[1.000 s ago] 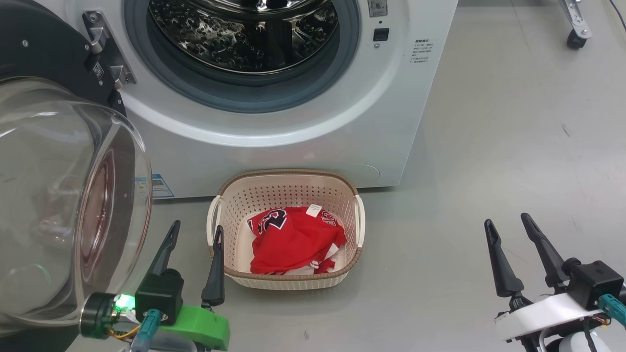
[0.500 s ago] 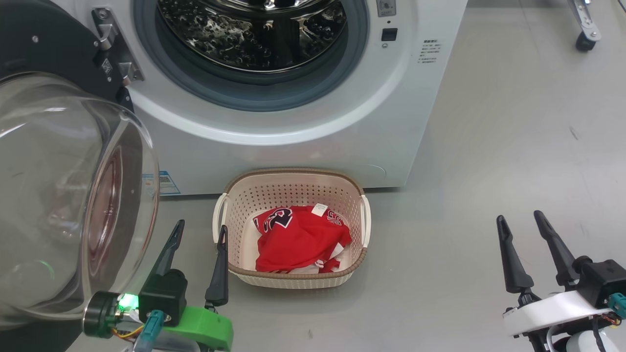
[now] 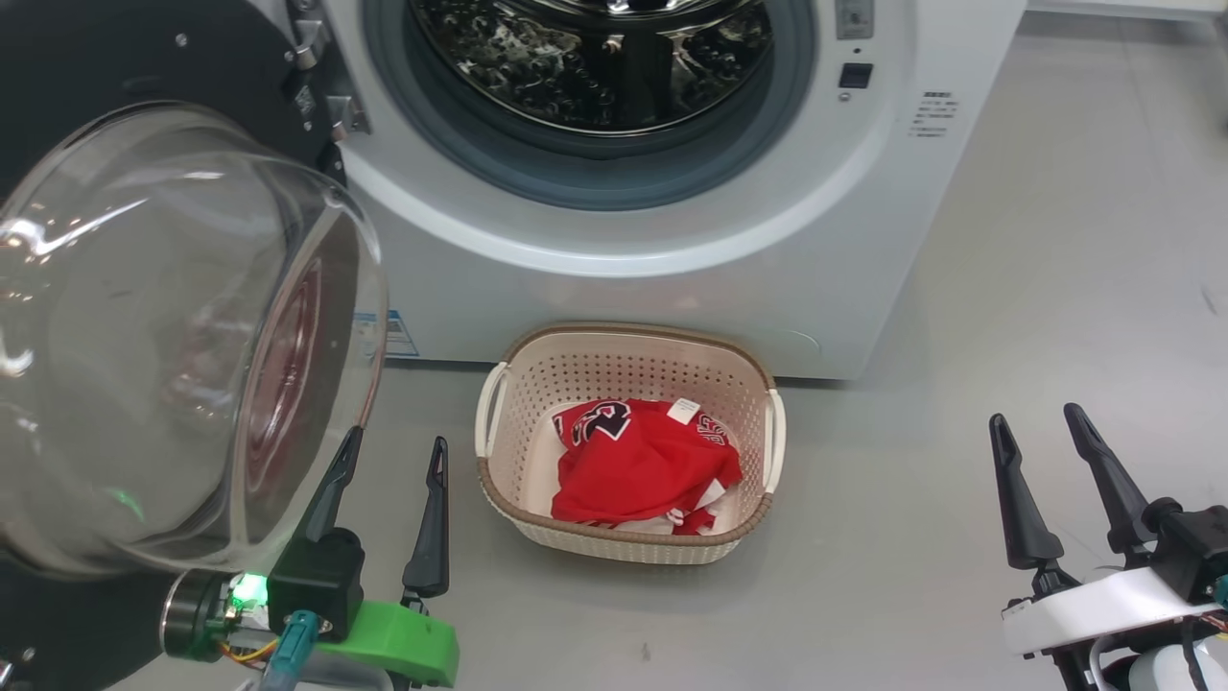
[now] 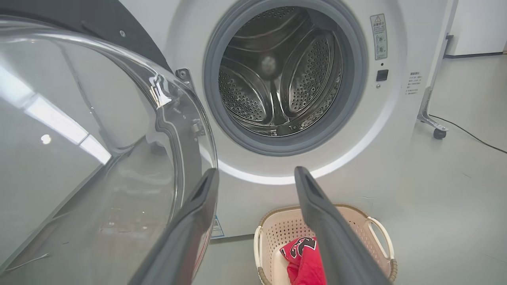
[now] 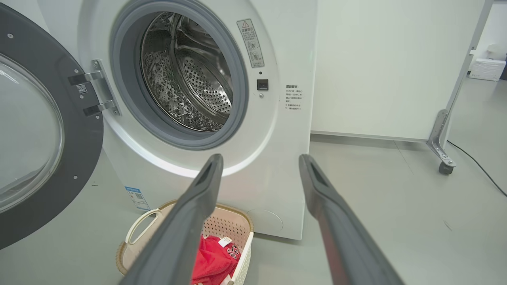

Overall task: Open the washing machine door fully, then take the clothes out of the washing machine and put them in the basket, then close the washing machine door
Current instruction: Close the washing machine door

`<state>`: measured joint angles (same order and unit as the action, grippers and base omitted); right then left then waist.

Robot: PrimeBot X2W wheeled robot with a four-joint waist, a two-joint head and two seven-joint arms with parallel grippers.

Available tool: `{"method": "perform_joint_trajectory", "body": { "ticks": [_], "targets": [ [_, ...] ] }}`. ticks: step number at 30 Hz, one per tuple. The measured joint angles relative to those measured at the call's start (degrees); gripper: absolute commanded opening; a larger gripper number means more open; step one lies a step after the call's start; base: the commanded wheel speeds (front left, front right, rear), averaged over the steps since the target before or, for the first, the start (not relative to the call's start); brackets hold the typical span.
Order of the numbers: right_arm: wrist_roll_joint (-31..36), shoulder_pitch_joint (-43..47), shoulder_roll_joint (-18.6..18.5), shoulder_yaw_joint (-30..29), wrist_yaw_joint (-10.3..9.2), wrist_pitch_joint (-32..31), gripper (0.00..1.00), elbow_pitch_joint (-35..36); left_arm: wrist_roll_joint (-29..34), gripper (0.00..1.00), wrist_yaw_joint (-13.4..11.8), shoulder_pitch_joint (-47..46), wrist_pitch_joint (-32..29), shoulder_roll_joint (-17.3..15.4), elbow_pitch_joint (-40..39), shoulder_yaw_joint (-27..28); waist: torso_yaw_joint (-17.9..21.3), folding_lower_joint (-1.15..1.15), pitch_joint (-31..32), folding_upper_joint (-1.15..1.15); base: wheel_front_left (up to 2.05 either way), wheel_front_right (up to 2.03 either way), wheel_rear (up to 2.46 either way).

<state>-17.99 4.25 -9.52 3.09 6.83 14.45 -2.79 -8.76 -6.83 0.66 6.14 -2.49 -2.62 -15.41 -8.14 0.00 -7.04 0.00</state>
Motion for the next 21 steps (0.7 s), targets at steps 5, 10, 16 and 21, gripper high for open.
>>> {"method": "perform_joint_trajectory", "body": {
  "ticks": [5, 10, 16, 21],
  "targets": [
    [0.1, 0.2, -0.4, -0.4, 0.0, 0.0, 1.0, 0.3, -0.8, 1.0, 0.0, 0.0, 0.6, 0.0, -0.2, -0.2, -2.6, 0.0, -0.2, 0.0, 0.0, 0.0, 0.0],
    [0.3, 0.4, -0.9, -0.6, 0.0, 0.0, 1.0, 0.6, -0.8, 1.0, 0.0, 0.0, 1.1, 0.0, -0.7, -1.0, -5.3, 0.0, -0.4, 0.0, 0.0, 0.0, 0.0],
    [0.5, 1.0, -1.0, -0.9, -0.11, 0.0, 1.0, 0.8, -0.8, 1.0, 0.0, 0.0, 1.8, 0.0, -1.6, -0.3, -8.3, 0.0, -0.5, 0.0, 0.0, 0.0, 0.0],
    [0.5, 1.0, -1.2, -1.1, -0.43, 0.0, 1.0, 1.1, -0.8, 1.0, 0.0, 0.1, 2.0, 0.0, -1.8, 0.3, -10.7, 0.0, -0.7, 0.0, 0.0, 0.0, 0.0]
  ]
}}
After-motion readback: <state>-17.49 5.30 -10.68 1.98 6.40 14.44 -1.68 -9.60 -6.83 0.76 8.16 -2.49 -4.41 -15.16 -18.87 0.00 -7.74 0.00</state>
